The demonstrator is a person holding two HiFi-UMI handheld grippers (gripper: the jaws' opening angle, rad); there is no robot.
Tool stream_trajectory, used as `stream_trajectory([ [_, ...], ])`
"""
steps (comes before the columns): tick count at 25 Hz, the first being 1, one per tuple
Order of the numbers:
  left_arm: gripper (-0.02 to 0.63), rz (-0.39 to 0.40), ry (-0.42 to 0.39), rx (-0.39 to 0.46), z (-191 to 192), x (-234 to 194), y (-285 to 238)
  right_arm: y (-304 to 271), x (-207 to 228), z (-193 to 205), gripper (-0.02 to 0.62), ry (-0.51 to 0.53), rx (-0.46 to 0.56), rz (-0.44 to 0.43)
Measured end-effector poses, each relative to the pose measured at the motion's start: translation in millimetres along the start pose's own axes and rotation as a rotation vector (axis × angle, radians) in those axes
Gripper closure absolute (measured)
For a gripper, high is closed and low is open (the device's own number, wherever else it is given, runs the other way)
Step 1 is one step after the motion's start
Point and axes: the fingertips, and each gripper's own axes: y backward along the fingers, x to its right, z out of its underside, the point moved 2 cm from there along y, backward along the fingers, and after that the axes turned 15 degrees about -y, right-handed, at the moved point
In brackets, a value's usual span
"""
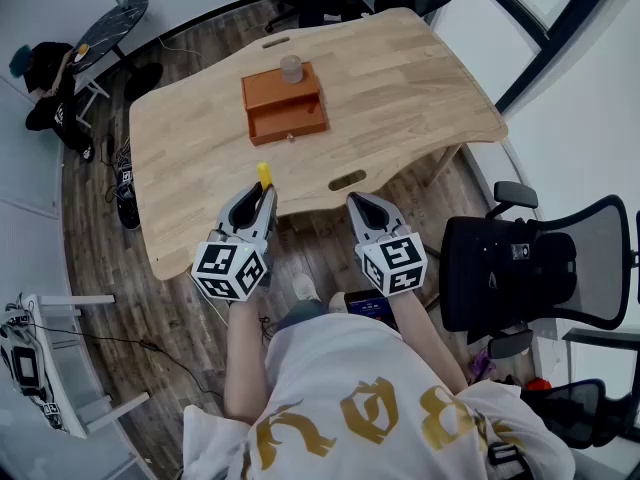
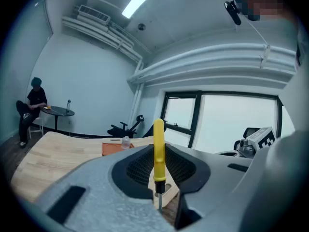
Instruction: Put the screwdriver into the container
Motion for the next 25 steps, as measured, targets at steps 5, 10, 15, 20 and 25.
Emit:
stream_trajectory([
  [5,0.533,-0.021,0.004,0.004,1,1,8,7,1,0,0.584,0.000,0.010,-0.001],
  [10,0.533,-0.041,0.013,0.009,-3,-1,17,11,-2,-4,0.584,0.004,0.021,-0.009],
  [15,0.533,-0.051,0.006,0.014,-4,1,24,13,-1,-4,0.584,-0.032,0.033,-0.009],
  [20,0.533,-0.064,0.006,0.003,1,-1,30,14,-4,-1,0.584,-0.041,0.038,-0.023],
  [25,0.533,-0.077,0.011,0.013,-3,-10,27,6,-3,-4,0.584,-0.040,0.038,-0.028],
])
